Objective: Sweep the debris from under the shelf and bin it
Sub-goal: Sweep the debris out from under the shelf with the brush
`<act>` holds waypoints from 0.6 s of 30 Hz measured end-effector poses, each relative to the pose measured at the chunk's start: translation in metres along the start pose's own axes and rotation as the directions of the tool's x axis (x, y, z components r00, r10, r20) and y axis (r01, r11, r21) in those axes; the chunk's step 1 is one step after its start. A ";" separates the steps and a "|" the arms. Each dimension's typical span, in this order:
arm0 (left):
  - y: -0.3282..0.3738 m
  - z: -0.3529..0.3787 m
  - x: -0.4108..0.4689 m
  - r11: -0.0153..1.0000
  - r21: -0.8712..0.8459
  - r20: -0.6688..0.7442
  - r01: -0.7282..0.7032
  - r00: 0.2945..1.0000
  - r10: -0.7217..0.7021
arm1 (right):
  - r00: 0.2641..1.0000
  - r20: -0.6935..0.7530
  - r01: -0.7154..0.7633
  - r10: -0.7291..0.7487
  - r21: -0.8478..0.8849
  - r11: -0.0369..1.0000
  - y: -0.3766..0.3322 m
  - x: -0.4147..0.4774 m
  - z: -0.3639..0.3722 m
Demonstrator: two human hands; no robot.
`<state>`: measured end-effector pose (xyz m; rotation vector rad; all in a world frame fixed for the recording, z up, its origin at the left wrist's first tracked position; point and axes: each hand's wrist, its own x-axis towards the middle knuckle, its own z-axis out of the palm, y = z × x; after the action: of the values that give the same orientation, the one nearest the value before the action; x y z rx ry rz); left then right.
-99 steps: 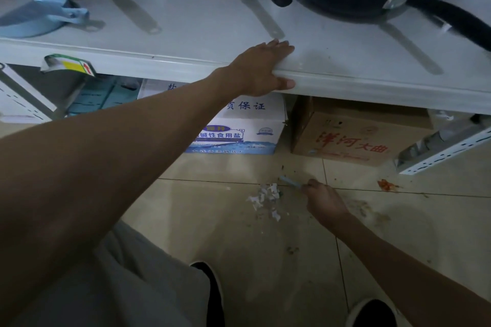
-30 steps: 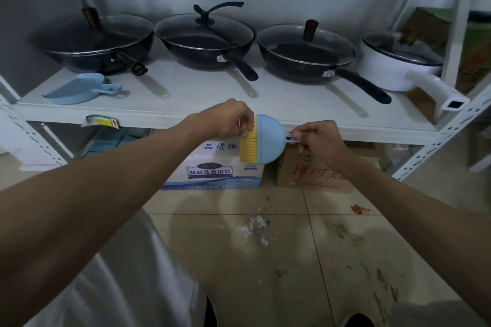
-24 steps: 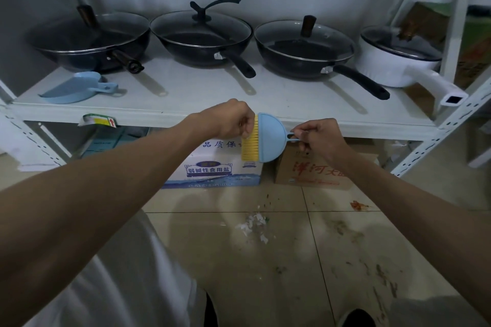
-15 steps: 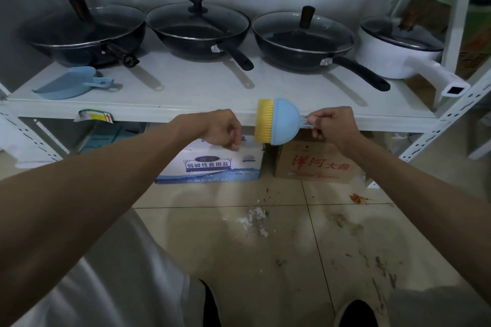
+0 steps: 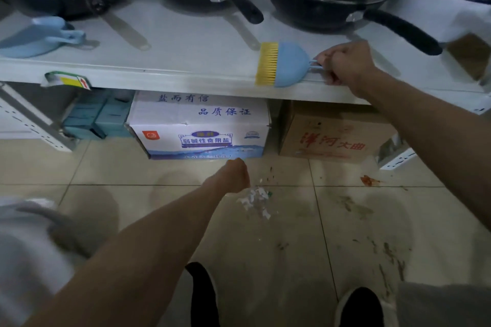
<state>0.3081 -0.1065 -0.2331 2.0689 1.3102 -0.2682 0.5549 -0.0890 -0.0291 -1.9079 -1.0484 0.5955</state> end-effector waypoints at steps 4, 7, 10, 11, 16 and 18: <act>-0.003 0.019 0.019 0.994 -0.102 -0.032 0.032 0.999 -0.035 | 0.994 -0.014 0.104 -0.108 -0.164 0.981 0.005 0.018 0.006; -0.001 0.025 0.025 0.986 -0.157 0.005 0.065 0.998 -0.065 | 0.984 -0.052 0.153 -0.172 -0.262 0.953 0.009 0.025 0.007; 0.004 0.021 0.025 0.987 -0.143 0.084 0.071 0.995 -0.060 | 0.977 -0.087 0.164 -0.194 -0.269 0.949 0.009 0.023 0.004; 0.006 0.017 0.022 0.989 -0.129 0.115 0.073 0.992 -0.058 | 0.973 -0.102 0.173 -0.208 -0.276 0.945 0.009 0.021 0.001; 0.011 -0.038 -0.004 0.993 -0.059 0.197 0.107 0.976 -0.093 | 0.941 -0.187 0.224 -0.282 -0.281 0.933 -0.007 -0.003 -0.002; 0.004 -0.065 -0.019 0.995 -0.056 0.212 0.085 0.975 -0.071 | 0.931 -0.160 0.278 -0.328 -0.274 0.921 -0.021 -0.021 0.005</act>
<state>0.2910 -0.0805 -0.1725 1.8811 1.2554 -0.4606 0.5313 -0.0987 -0.0137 -1.9126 -1.2989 0.0912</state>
